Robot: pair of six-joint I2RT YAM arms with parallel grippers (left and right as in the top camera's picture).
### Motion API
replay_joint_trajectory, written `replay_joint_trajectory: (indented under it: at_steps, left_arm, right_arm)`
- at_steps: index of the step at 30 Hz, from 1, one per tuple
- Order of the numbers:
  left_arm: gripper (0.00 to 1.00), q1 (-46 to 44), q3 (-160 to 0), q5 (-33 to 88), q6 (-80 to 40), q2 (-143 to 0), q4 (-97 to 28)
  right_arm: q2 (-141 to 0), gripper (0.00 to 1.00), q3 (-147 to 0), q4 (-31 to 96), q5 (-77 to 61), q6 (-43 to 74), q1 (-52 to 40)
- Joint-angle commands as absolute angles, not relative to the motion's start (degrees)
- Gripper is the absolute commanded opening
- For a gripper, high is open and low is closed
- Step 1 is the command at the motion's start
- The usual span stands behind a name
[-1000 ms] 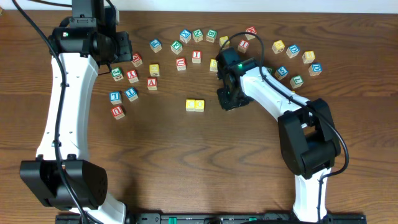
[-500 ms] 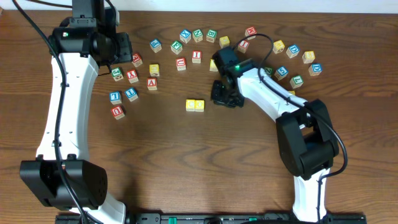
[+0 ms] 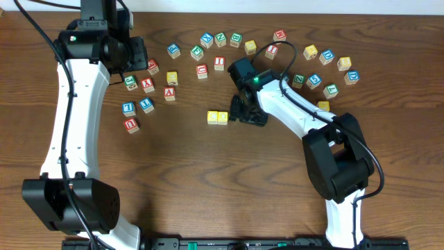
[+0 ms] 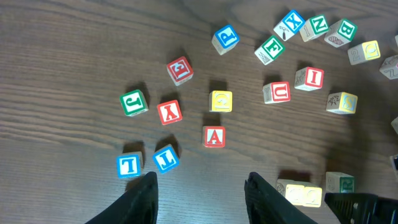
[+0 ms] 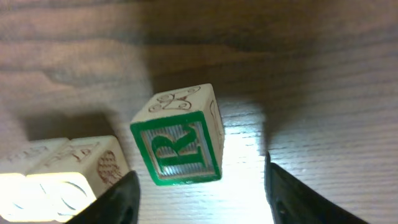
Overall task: Spell out CORL
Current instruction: 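Grasp the green R block with the right gripper and lift it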
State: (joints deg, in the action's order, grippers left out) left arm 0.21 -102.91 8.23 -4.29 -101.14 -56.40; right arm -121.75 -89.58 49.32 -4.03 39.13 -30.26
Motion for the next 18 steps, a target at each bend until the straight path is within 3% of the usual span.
replay_joint_trajectory:
  at_steps: [1, 6, 7, 13, 18]
  left_arm:
    - [0.45, 0.2, -103.2, 7.9, -4.4, -101.9, -56.5]
    - [0.45, 0.2, -103.2, 7.9, -4.4, -101.9, -56.5]
    - [0.45, 0.2, -103.2, 7.9, -4.4, -101.9, -56.5]
    - [0.45, 0.2, -103.2, 7.9, -4.4, -101.9, -56.5]
    - [0.45, 0.2, -103.2, 7.9, -4.4, -101.9, -56.6]
  right_arm:
    - [-120.0, 0.68, -92.1, 50.3, -3.2, 18.2, -28.7]
    - [-118.0, 0.98, -93.5, 50.3, -3.4, -5.6, -28.3]
    - [-118.0, 0.99, -93.5, 50.1, -3.4, -8.9, -28.3]
    - [-118.6, 0.97, -92.4, 45.8, -3.6, -24.9, -28.8]
    - [-119.4, 0.76, -92.0, 44.6, -3.6, -30.8, -29.1]
